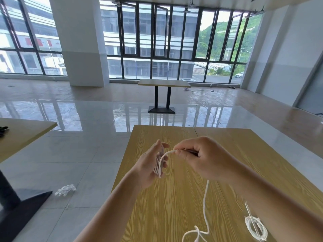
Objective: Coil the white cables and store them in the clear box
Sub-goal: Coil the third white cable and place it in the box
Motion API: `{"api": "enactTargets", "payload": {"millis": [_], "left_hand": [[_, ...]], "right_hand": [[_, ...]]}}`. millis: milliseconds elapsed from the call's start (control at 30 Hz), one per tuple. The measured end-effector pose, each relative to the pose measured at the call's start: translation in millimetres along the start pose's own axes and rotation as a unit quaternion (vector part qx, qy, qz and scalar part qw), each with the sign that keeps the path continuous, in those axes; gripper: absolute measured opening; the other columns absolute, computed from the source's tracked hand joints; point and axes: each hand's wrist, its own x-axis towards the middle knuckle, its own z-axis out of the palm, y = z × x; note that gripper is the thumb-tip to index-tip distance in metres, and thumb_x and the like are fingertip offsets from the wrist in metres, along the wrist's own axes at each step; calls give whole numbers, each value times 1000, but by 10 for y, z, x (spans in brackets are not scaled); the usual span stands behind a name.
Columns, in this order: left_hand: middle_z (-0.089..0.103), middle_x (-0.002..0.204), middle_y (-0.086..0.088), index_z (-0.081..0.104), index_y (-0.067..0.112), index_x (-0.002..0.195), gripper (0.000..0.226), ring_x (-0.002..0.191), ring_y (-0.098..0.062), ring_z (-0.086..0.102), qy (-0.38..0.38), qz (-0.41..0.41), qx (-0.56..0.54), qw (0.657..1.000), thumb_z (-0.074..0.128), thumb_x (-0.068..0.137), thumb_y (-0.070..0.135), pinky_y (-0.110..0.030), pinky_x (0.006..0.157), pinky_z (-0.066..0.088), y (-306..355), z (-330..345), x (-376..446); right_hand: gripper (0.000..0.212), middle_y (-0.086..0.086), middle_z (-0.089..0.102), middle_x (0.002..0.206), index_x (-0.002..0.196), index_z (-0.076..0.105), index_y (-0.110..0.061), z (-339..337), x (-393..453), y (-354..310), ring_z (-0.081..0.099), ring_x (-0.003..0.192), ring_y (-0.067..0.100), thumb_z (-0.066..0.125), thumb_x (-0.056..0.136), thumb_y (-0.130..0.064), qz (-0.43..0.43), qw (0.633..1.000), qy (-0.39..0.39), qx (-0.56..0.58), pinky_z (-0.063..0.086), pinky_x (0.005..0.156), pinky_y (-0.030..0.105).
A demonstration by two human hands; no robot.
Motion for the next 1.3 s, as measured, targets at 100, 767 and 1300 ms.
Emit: {"api": "enactTargets", "payload": {"millis": [100, 767, 1300], "left_hand": [[59, 80, -5, 69, 17, 100, 52, 61, -14, 52, -62, -39, -7, 997, 48, 89, 63, -25, 45, 39, -2, 76, -37], [62, 85, -11, 66, 18, 93, 36, 56, -15, 53, -192, 14, -91, 977, 51, 91, 50, -20, 38, 39, 23, 19, -142], [71, 113, -28, 60, 8, 121, 43, 96, -38, 73, 91, 82, -319, 940, 38, 105, 42, -48, 77, 62, 125, -6, -26]], "right_hand": [[19, -19, 54, 47, 99, 76, -25, -23, 46, 7, 48, 41, 0, 57, 100, -23, 8, 1000, 23, -3, 38, 45, 12], [13, -29, 61, 55, 99, 75, -30, -54, 122, 356, 58, 57, -15, 63, 96, -26, 65, 993, 96, -21, 41, 55, 5], [20, -9, 60, 56, 99, 77, -21, 180, 35, 436, 46, 41, 2, 57, 99, -24, 98, 993, 30, -54, 41, 45, 17]]}}
